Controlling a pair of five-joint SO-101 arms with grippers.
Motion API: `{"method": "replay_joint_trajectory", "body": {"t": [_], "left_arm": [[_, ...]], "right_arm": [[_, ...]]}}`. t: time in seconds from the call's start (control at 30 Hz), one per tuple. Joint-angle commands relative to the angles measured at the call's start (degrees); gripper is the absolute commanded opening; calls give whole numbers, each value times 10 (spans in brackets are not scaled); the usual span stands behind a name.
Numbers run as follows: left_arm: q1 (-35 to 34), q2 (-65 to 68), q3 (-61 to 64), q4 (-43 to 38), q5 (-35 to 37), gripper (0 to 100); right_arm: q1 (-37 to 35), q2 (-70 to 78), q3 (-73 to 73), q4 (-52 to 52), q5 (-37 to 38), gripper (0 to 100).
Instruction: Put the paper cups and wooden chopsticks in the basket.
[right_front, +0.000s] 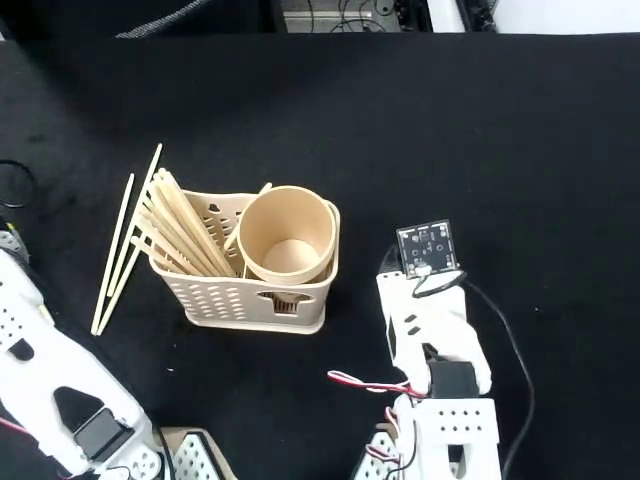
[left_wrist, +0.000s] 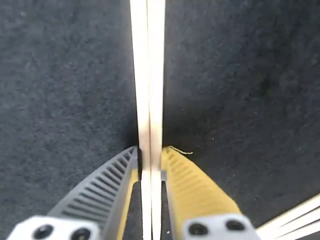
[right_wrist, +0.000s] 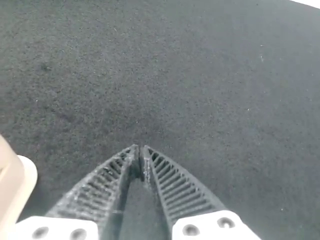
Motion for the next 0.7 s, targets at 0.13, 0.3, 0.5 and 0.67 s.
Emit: {"method": "replay_joint_trajectory", "body": {"t": [0.13, 0.3, 0.5, 0.67], "left_arm": [[-12, -36, -36, 37, 9, 29], [-25, -118, -37, 60, 11, 29], [-28, -217, 52, 60, 8, 29], [-36, -302, 116, 56, 10, 29]], "right_arm": [[-1, -6, -30, 2, 0, 13], [-2, -6, -29, 0, 0, 13], [-2, -6, -29, 0, 0, 13], [-1, -6, -29, 0, 0, 13]]}}
